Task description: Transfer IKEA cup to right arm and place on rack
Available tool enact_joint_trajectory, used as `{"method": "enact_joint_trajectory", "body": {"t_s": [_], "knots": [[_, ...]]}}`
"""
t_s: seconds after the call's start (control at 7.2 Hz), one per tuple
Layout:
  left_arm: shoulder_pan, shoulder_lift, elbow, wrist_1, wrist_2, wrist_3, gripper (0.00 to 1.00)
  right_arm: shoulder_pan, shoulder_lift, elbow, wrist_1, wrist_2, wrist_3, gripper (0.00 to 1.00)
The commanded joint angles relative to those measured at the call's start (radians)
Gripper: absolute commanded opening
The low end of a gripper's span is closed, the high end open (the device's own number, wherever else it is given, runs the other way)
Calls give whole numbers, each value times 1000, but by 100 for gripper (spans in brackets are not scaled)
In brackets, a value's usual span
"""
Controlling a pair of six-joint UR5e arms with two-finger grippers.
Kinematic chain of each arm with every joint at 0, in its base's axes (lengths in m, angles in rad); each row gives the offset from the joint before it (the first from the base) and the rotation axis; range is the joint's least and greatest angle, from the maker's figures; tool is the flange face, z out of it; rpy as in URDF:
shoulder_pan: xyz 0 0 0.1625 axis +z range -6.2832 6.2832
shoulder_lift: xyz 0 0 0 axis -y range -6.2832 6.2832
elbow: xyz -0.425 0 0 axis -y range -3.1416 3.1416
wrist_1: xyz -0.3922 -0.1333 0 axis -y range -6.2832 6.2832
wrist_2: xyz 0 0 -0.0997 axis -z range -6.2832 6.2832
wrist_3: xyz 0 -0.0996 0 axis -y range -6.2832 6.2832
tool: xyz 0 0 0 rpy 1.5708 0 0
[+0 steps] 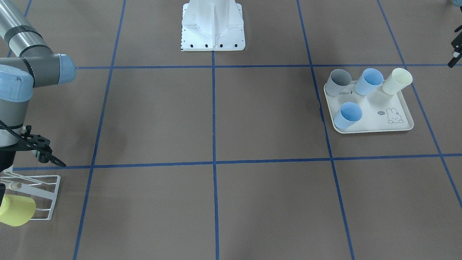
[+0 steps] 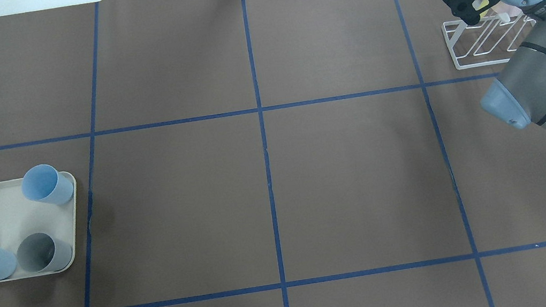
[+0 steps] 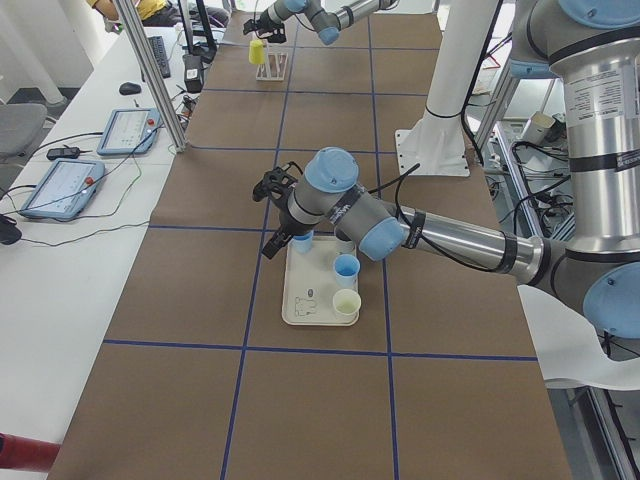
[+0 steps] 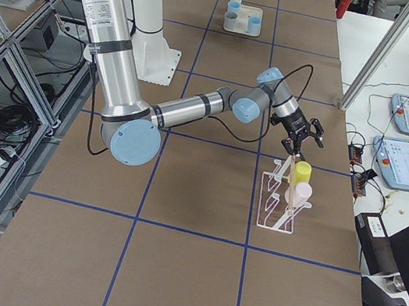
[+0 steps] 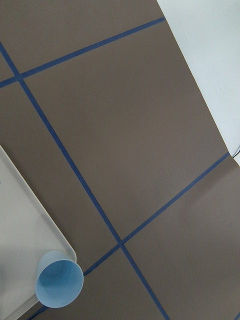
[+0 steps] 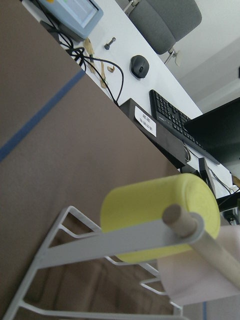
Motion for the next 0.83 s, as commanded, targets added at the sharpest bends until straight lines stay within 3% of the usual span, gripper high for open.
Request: {"method": "enact_joint_trajectory", "body": {"t_s": [0.0,0.14,0.42,0.56,0.69], "knots": [[4,-4,9,0,10,-43,100,1,-9,104,1,201,338,97],[10,-7,9,-21,40,-128,100,-2,-25,154,9,296,573,99],[95,-3,26,-122,74,-318,100,-111,-36,249,15,367,1059,99],[149,-3,43,-180,115,-380,100,-195,-30,267,82,367,1281,99],[207,-4,62,-240,154,-462,100,-262,-37,251,245,366,1433,99]]}}
